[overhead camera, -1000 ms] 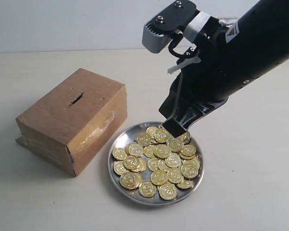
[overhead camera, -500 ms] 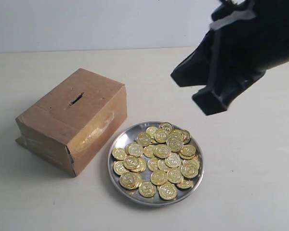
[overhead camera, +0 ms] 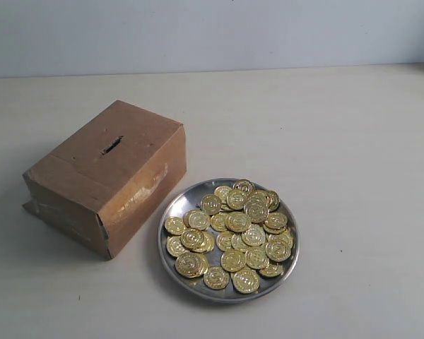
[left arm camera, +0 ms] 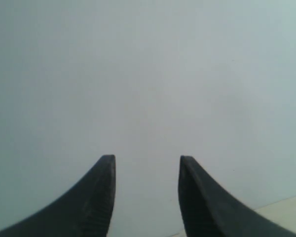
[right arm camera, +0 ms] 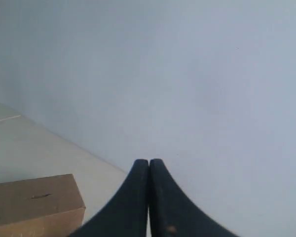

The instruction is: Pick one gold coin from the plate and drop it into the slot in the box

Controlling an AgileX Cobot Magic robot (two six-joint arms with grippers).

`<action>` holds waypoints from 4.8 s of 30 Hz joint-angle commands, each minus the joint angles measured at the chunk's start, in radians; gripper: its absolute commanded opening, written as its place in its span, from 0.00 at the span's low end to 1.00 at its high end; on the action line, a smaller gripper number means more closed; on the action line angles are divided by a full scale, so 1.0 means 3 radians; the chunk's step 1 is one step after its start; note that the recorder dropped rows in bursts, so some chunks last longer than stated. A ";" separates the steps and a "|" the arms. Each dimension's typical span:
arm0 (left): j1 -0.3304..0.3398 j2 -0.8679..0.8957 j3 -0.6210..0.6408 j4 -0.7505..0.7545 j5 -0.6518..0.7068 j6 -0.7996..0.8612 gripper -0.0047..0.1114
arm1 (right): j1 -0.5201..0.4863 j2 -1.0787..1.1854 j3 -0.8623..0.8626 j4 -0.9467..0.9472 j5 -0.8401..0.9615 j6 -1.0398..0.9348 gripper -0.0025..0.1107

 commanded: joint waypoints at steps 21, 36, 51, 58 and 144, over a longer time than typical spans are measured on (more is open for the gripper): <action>0.0182 -0.1035 -0.0027 -0.0006 -0.0002 0.0000 0.40 | -0.0471 -0.1252 0.0014 0.0056 0.0011 0.0002 0.02; 0.0182 -0.1188 -0.0027 -0.0006 -0.0011 0.0000 0.40 | -0.0471 -0.1337 0.0014 0.0056 0.0000 0.0002 0.02; 0.0182 -0.1188 -0.0027 -0.0006 -0.0011 0.0000 0.40 | -0.0452 -0.1337 0.0014 0.0041 0.0035 0.0002 0.02; 0.0182 -0.1188 -0.0027 0.0000 -0.0011 0.0000 0.40 | -0.0452 -0.1337 0.0014 0.0054 0.0035 0.0002 0.02; 0.0408 -0.1188 0.3847 0.0657 -0.1505 0.0002 0.40 | -0.0452 -0.1337 0.3458 -0.1571 -0.2001 0.0010 0.02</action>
